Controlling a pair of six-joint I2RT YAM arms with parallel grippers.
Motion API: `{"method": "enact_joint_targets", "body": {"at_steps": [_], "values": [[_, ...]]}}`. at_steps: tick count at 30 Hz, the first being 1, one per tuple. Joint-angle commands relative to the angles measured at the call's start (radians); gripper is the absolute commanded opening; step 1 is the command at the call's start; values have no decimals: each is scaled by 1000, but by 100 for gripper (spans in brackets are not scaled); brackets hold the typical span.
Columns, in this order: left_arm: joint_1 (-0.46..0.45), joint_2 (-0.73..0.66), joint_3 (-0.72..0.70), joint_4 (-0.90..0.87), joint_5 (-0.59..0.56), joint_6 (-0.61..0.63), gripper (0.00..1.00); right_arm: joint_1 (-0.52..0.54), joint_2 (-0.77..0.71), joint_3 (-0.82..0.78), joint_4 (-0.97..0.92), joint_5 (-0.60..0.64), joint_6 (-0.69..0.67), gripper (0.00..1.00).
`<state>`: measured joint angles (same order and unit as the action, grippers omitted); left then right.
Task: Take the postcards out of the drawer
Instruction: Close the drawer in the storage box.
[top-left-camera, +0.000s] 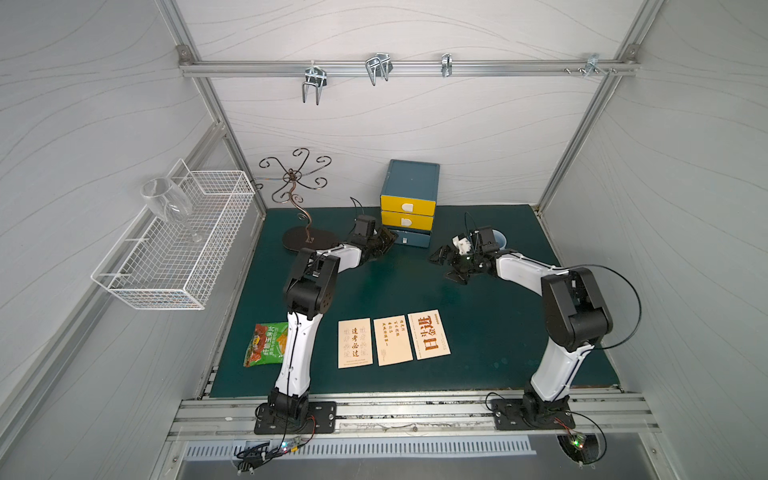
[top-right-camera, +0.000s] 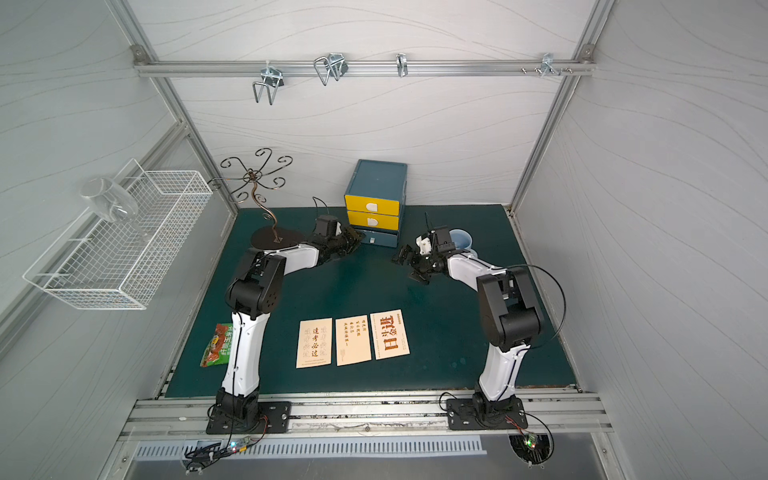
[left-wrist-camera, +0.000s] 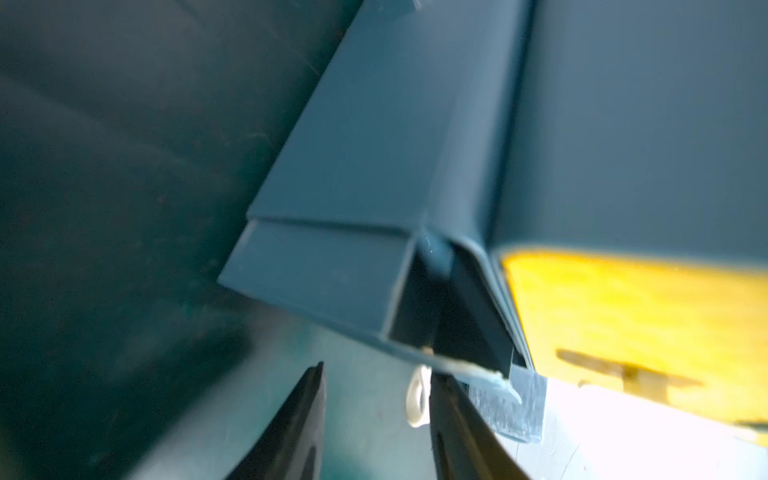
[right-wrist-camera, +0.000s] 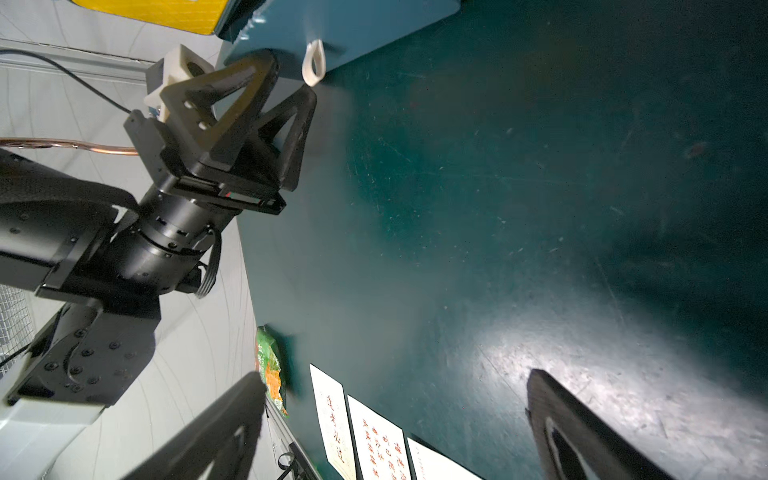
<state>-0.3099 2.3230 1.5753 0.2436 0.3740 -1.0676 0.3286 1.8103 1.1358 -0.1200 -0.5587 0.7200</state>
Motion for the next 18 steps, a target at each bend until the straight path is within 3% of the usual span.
{"method": "enact_joint_targets", "body": {"at_steps": [1, 18], "values": [[6, 39, 75, 47, 0, -15, 46, -8, -51, -13, -2, -1, 7, 99], [6, 53, 115, 50, 4, -32, 48, -21, -91, -38, -12, 7, 5, 99]]}}
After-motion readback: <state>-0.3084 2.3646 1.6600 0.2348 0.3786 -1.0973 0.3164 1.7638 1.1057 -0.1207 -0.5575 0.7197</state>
